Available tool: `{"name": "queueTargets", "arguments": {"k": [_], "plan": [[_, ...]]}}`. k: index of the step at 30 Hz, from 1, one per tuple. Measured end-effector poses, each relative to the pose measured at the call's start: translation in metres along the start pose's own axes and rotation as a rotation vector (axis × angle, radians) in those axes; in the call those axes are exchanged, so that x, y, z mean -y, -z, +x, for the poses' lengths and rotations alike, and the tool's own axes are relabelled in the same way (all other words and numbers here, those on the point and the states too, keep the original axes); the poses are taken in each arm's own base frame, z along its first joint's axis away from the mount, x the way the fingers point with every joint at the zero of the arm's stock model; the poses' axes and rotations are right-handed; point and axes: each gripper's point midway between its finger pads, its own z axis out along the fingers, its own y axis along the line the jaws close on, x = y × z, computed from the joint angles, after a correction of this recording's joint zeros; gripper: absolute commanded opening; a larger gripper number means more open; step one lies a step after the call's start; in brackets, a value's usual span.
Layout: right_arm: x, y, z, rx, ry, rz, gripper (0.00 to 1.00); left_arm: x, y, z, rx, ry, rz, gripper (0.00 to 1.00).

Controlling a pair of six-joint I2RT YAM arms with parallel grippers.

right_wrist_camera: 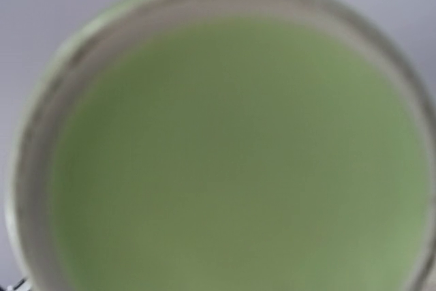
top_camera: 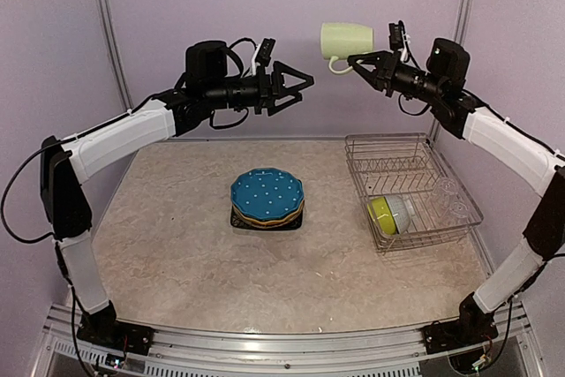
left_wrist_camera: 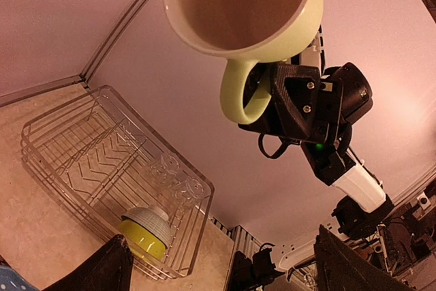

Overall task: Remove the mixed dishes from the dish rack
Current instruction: Pass from the right arm to the left

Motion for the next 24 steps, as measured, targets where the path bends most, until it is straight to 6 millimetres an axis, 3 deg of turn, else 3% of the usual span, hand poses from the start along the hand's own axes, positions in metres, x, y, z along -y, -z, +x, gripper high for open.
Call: {"name": "queueTargets", "arguments": {"k": [11,24], "plan": [[-0.009,-0.033,0.034,-0.055,-0.084,-0.122,0.00,0.014,-0.005,-0.012,0.047,-0.010,0.065,0.65],[-0.013,-0.042,0.049,-0.060,-0.143,-0.174,0.00,0.001,-0.015,-0.016,0.053,0.011,0.083,0.47]]}}
